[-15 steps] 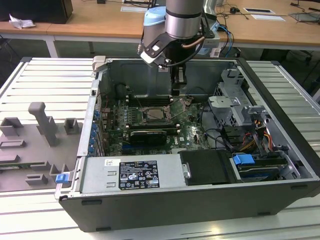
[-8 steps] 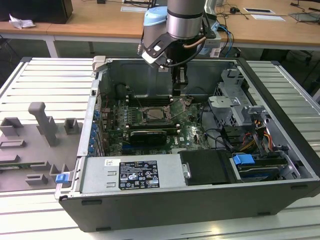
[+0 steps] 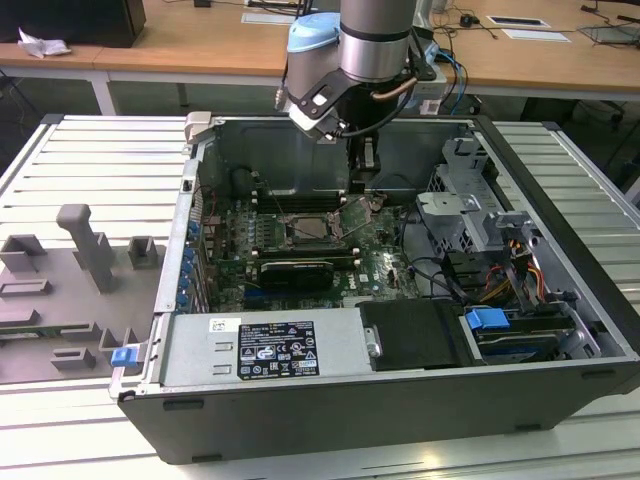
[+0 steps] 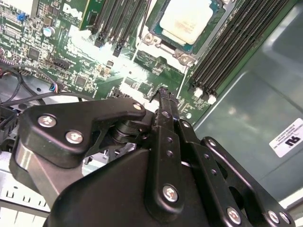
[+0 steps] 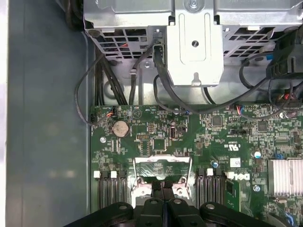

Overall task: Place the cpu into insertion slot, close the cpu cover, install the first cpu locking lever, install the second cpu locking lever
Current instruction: 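Close the cpu cover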

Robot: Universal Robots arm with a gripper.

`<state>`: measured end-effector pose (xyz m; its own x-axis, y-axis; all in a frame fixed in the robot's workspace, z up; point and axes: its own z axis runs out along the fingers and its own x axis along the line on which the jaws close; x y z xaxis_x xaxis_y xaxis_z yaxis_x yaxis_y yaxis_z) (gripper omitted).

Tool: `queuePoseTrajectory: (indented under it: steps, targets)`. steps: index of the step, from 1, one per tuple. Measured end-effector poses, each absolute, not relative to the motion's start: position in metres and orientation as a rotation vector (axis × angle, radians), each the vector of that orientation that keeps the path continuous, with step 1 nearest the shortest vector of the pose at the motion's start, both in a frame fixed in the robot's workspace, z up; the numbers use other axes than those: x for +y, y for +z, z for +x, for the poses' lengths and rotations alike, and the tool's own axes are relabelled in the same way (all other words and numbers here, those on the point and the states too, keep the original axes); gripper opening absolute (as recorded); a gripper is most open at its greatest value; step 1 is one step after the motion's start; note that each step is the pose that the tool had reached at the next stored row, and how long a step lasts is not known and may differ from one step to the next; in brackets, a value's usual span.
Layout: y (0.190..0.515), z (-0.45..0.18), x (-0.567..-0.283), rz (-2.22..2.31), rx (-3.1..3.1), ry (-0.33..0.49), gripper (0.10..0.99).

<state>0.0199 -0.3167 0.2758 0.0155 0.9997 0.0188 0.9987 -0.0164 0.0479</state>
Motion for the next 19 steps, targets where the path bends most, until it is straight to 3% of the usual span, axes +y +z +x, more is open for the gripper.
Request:
queuePoseTrajectory:
  steps: [19]
  targets:
    - [0.26, 0.045, -0.317, 2.224, 2.188, 0.073, 0.106]
